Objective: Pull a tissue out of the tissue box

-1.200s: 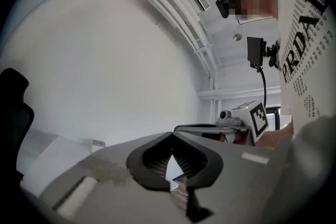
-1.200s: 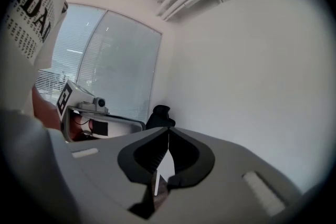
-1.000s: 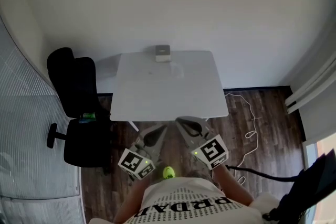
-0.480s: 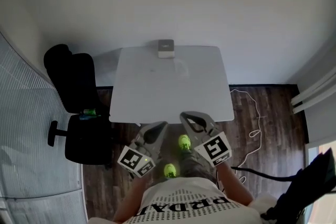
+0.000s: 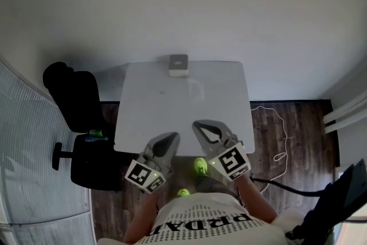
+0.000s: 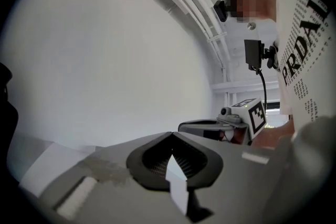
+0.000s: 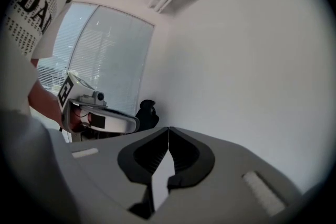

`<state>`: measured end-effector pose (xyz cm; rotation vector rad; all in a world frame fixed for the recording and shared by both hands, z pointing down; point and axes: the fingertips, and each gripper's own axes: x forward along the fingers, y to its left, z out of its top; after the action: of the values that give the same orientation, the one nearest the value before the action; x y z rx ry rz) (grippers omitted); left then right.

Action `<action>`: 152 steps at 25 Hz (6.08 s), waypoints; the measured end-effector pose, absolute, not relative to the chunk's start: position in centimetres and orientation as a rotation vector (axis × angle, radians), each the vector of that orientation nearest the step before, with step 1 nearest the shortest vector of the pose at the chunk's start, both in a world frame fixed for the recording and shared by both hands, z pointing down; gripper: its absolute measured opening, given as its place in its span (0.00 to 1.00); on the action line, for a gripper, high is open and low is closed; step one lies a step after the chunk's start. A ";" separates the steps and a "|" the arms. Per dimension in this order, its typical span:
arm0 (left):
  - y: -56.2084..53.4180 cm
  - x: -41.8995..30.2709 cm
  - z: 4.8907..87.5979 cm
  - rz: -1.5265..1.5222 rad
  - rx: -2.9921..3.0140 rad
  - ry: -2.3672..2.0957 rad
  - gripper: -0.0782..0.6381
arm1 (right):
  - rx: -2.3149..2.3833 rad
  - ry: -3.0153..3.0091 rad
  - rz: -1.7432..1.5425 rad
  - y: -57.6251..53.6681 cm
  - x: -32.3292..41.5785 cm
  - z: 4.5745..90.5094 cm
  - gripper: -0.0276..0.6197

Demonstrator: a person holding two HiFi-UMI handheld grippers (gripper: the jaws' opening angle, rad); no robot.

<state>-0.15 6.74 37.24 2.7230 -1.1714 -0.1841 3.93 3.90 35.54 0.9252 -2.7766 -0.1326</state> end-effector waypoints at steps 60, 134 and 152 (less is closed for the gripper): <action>-24.8 -7.7 42.5 -0.121 2.672 -1.106 0.10 | 0.959 -2.514 0.034 -28.7 -3.7 45.6 0.08; -37.9 -10.6 57.1 -0.209 2.419 -1.072 0.10 | 0.568 -1.815 1.031 -44.8 -6.4 67.2 0.05; -36.7 -10.0 56.0 -0.190 2.438 -1.054 0.10 | 0.676 -2.067 0.931 -42.4 -5.3 61.8 0.05</action>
<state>-10.02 -36.70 56.05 2.4379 -1.0541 -0.1897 -5.30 -42.37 61.77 0.6761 -2.0674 0.9314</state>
